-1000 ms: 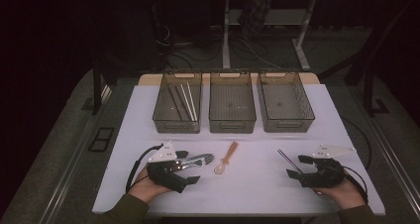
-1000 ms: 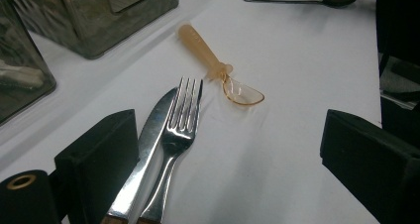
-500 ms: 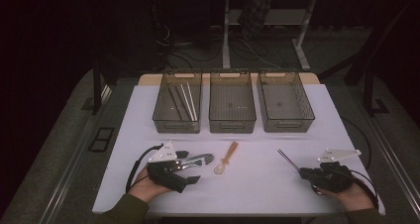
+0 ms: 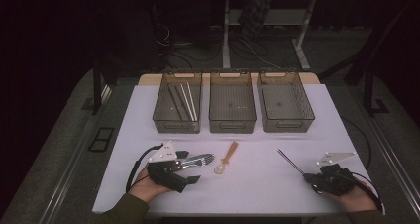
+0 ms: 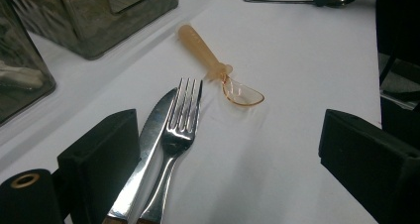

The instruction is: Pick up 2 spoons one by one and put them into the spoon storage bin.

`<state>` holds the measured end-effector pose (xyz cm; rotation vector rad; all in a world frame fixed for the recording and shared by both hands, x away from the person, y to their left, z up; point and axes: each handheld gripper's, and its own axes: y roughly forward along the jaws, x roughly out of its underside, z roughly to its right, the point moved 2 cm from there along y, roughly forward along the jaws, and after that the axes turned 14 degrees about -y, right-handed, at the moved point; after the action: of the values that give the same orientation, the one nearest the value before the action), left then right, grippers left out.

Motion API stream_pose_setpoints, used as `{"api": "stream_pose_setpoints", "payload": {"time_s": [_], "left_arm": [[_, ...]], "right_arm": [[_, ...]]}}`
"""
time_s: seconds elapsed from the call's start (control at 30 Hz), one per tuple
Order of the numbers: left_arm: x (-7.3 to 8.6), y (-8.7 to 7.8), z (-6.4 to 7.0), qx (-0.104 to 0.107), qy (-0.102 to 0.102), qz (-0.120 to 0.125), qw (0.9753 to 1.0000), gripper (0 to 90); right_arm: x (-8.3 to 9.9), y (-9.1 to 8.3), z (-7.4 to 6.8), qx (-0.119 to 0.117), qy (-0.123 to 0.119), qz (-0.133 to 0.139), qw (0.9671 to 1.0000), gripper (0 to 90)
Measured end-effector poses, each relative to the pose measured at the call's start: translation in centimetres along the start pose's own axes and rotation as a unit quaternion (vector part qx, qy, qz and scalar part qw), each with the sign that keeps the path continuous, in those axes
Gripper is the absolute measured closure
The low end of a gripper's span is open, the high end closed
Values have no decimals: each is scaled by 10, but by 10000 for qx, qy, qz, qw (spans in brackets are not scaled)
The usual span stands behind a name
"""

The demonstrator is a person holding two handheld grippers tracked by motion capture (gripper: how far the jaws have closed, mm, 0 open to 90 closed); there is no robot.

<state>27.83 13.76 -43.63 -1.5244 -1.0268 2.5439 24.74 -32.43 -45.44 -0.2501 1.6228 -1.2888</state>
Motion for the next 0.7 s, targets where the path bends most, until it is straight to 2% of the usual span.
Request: {"api": "stream_pose_setpoints", "payload": {"time_s": [0.23,0.7], "left_arm": [[0,0,0,3,1,-3,10000,77],[0,0,0,7,3,0,10000,77]], "right_arm": [[0,0,1,77,-43,-63,9999,894],[0,0,10,401,-103,-172,9990,894]]}}
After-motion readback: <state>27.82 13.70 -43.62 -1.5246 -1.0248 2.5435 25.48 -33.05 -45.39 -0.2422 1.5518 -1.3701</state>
